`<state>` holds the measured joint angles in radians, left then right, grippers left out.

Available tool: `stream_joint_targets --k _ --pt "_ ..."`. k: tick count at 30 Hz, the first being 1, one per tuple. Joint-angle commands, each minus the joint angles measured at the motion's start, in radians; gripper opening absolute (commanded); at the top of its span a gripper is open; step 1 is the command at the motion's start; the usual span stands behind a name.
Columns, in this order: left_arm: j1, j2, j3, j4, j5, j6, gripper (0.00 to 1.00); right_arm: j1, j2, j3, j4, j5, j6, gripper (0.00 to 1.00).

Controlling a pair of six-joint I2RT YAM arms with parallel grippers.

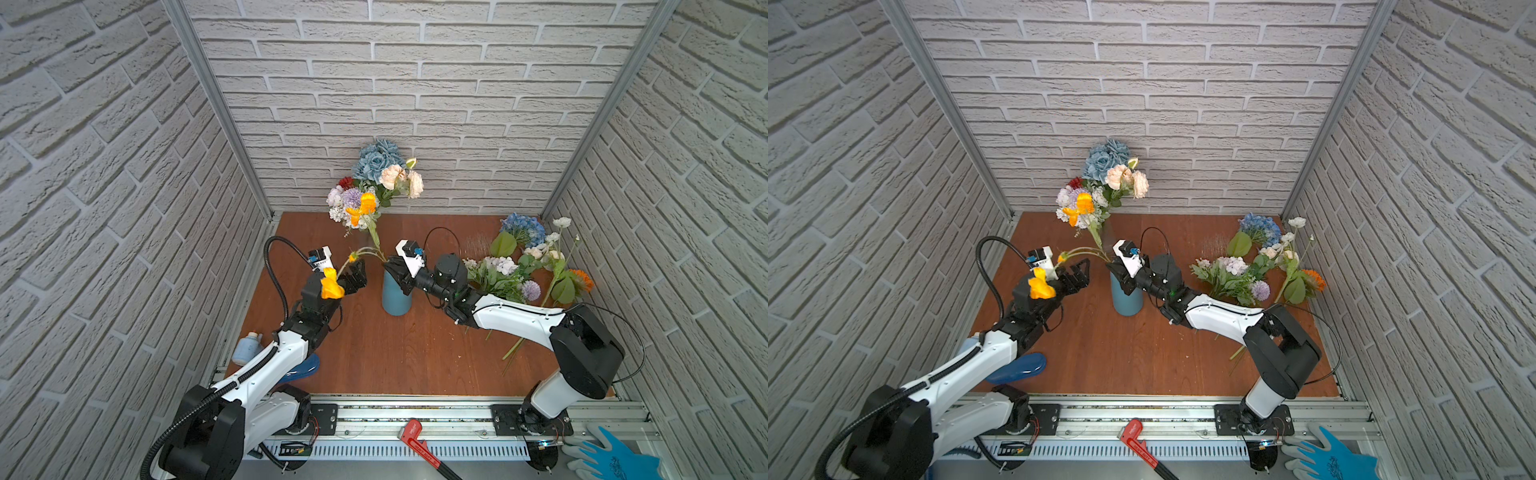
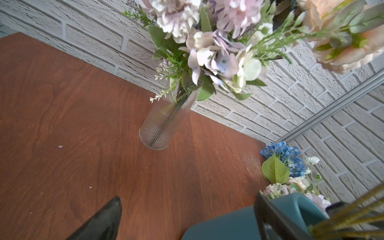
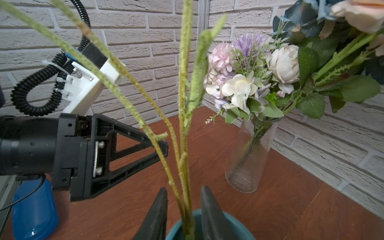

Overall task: Arrange flowers in a vase
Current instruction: Place the flower in the vase.

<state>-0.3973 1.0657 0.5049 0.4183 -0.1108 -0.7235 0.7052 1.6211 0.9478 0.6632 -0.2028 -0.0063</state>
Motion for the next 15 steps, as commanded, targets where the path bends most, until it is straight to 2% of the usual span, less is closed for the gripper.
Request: stream_joint_targets --k 1,9,15 --pt "0.009 -0.014 -0.014 0.041 -0.002 -0.001 0.98 0.008 -0.053 -0.009 0.022 0.026 0.019 0.38" --pt "0.009 -0.007 -0.016 0.054 0.010 -0.003 0.98 0.006 -0.178 -0.028 -0.115 0.091 0.004 0.44" --pt "0.008 0.006 -0.019 0.068 0.024 -0.002 0.98 -0.005 -0.279 -0.001 -0.355 0.277 0.009 0.44"
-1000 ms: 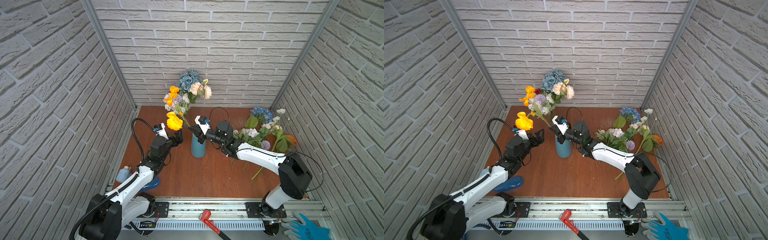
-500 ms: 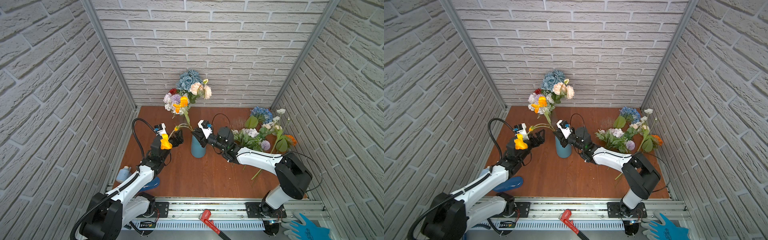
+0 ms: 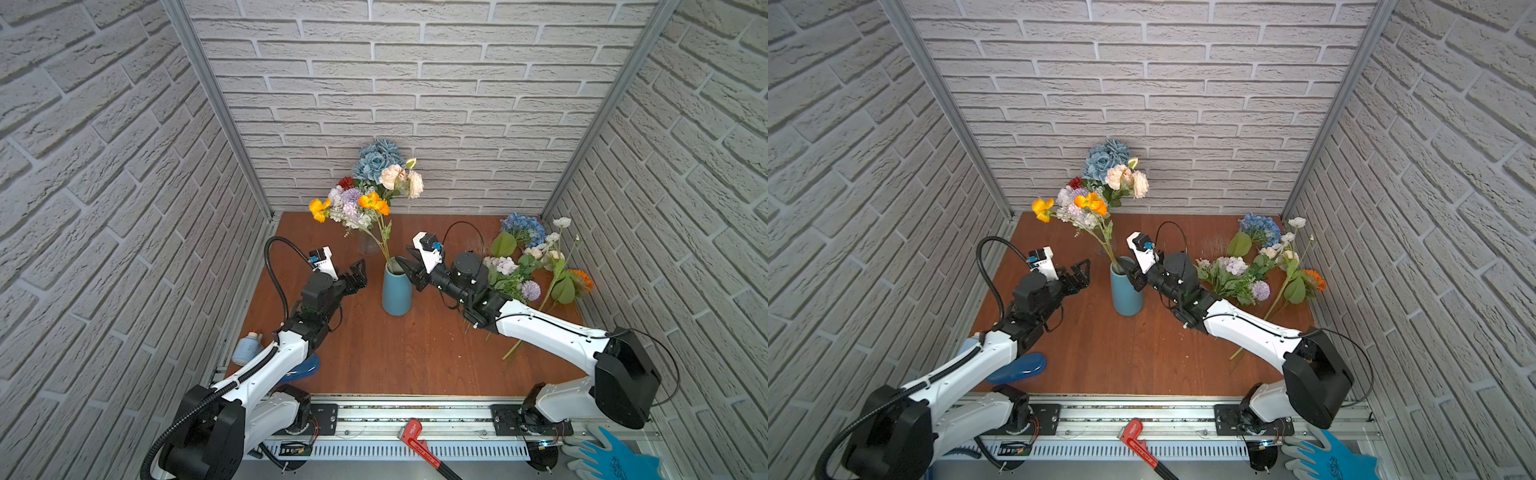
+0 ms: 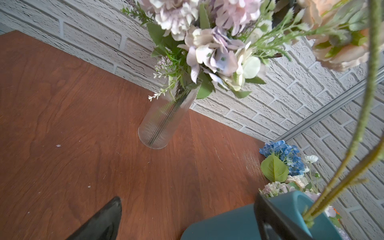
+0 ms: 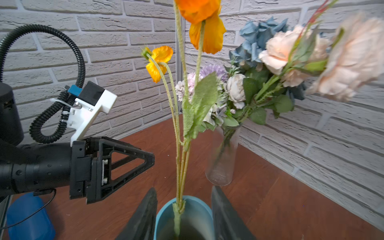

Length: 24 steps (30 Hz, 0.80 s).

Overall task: Arrange flowers in a vase
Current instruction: Place the flower in the vase.

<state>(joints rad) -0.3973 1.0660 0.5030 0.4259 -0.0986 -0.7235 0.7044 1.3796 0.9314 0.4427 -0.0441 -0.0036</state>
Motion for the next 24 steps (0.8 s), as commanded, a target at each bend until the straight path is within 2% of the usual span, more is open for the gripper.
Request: stream_joint_targets --k 1,6,9,13,19,24 --pt "0.008 0.008 -0.018 0.064 0.016 -0.003 0.98 -0.012 -0.051 0.028 -0.192 0.152 0.011 0.44" --pt "0.002 0.039 -0.005 0.070 0.036 0.003 0.98 -0.079 -0.096 0.077 -0.479 0.291 0.140 0.43" --pt "-0.007 0.056 0.009 0.068 0.039 0.015 0.98 -0.152 -0.111 0.110 -0.717 0.380 0.311 0.42" --pt "-0.014 0.078 0.027 0.069 0.040 0.025 0.98 -0.253 -0.135 0.089 -0.954 0.408 0.525 0.45" --pt "-0.017 0.111 0.046 0.083 0.052 0.023 0.98 -0.266 -0.187 -0.033 -1.030 0.461 0.672 0.51" --pt "-0.019 0.112 0.051 0.082 0.054 0.025 0.98 -0.273 -0.155 -0.118 -1.014 0.422 0.759 0.51"
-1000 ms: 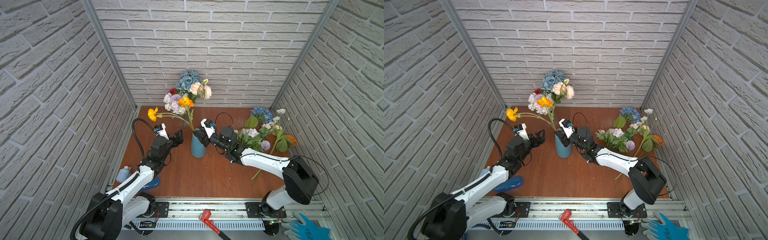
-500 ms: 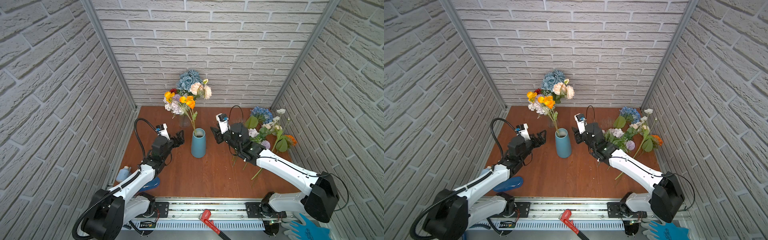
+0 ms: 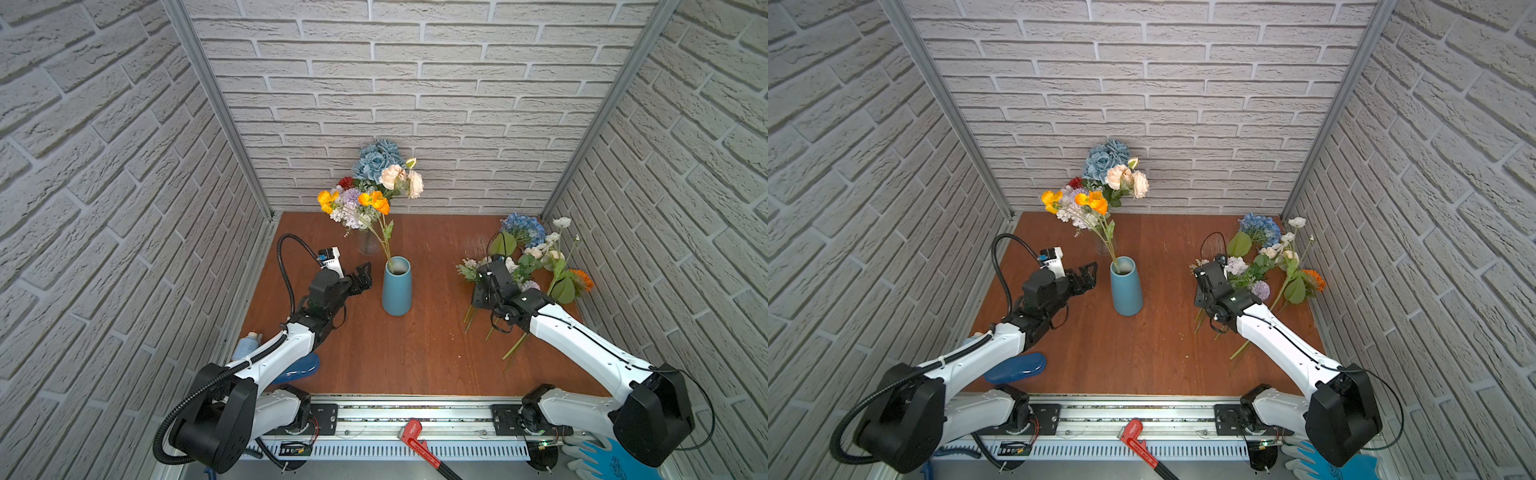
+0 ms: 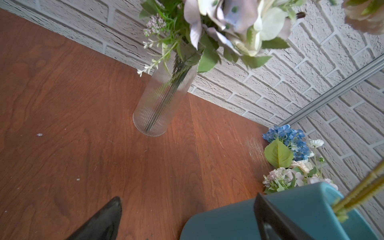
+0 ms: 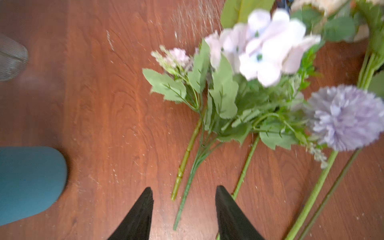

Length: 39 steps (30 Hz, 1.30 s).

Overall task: Arrange flowers in a vase
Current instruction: Pick up the flowers from the flowers.

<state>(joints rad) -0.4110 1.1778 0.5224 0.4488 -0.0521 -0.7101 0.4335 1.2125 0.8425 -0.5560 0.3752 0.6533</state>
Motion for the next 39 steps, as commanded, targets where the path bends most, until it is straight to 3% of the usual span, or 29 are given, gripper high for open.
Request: stream_joint_targets --k 1,12,30,36,39 --pt "-0.005 -0.001 0.030 0.057 0.008 0.012 0.98 -0.009 0.026 -0.040 0.000 -0.010 0.103 0.51" --pt "-0.005 -0.052 0.013 0.021 -0.017 0.027 0.98 -0.105 0.194 -0.068 0.209 -0.168 0.120 0.39" --pt "-0.005 -0.080 0.005 -0.001 -0.033 0.033 0.98 -0.146 0.311 -0.087 0.252 -0.172 0.096 0.30" --pt "-0.005 -0.083 0.007 -0.004 -0.033 0.033 0.98 -0.153 0.305 -0.062 0.220 -0.186 0.047 0.09" --pt "-0.007 -0.078 0.009 -0.001 -0.033 0.033 0.98 -0.152 0.270 -0.036 0.173 -0.171 0.004 0.06"
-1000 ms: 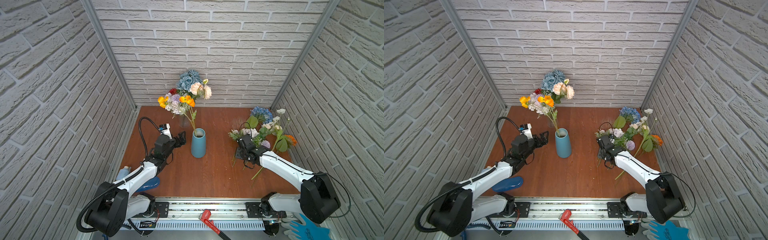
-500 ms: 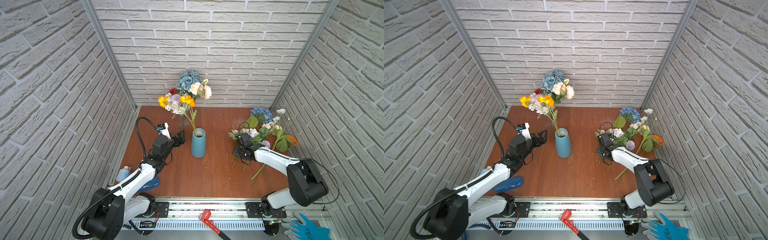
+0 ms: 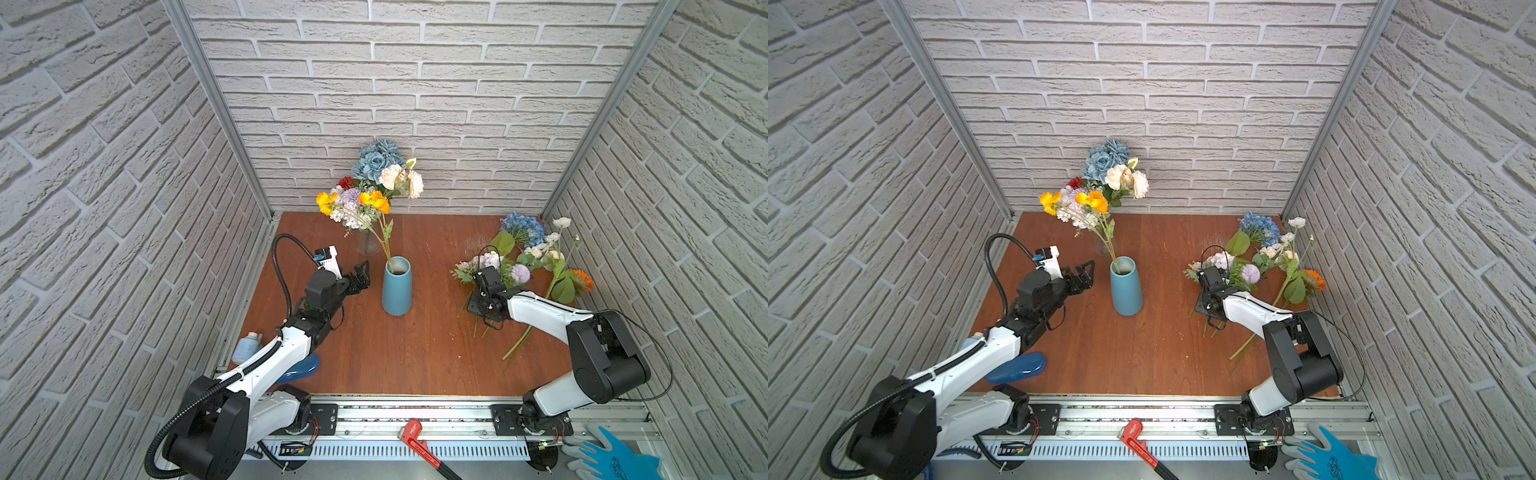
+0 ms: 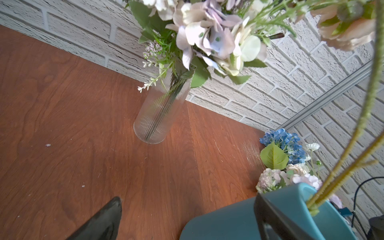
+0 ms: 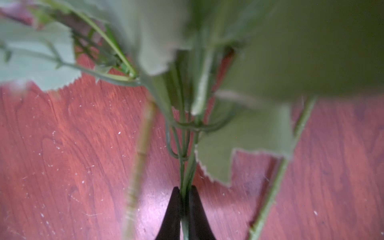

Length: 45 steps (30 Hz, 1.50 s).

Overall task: Arrange flowers in a vase
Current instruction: Pick up the flowers from the flowers, then place the flowers at the top-center of the table.

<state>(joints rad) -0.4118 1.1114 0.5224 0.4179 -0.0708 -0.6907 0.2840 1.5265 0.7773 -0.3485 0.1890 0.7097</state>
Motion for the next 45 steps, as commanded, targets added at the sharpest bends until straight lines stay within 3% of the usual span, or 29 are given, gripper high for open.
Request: stream_joint_targets --k 1,6,11,22,25,34,40,45 --pt "-0.006 -0.006 0.010 0.033 -0.014 0.012 0.98 -0.001 -0.058 0.040 -0.048 0.012 -0.069 0.06" --pt "-0.007 0.028 0.017 0.064 -0.003 0.001 0.98 0.036 -0.061 0.140 -0.132 0.040 -0.119 0.06" --pt "-0.015 0.040 0.021 0.076 0.008 -0.005 0.98 0.118 0.031 0.249 -0.175 0.111 -0.144 0.06" --pt "-0.015 -0.018 0.005 0.025 -0.020 0.018 0.98 0.168 0.205 0.342 -0.125 0.081 -0.112 0.06" --pt "-0.015 -0.016 0.006 0.024 -0.023 0.021 0.98 0.173 0.210 0.332 -0.118 0.070 -0.104 0.11" --pt "-0.015 0.022 0.021 0.061 -0.011 0.019 0.98 0.161 0.054 0.261 -0.087 -0.004 -0.124 0.51" --pt "-0.015 0.021 0.006 0.096 -0.017 0.034 0.98 0.067 -0.077 0.226 -0.126 -0.134 -0.129 0.52" --pt "-0.017 0.009 -0.008 0.087 -0.025 0.087 0.98 -0.028 -0.166 0.247 -0.241 -0.121 -0.179 0.51"
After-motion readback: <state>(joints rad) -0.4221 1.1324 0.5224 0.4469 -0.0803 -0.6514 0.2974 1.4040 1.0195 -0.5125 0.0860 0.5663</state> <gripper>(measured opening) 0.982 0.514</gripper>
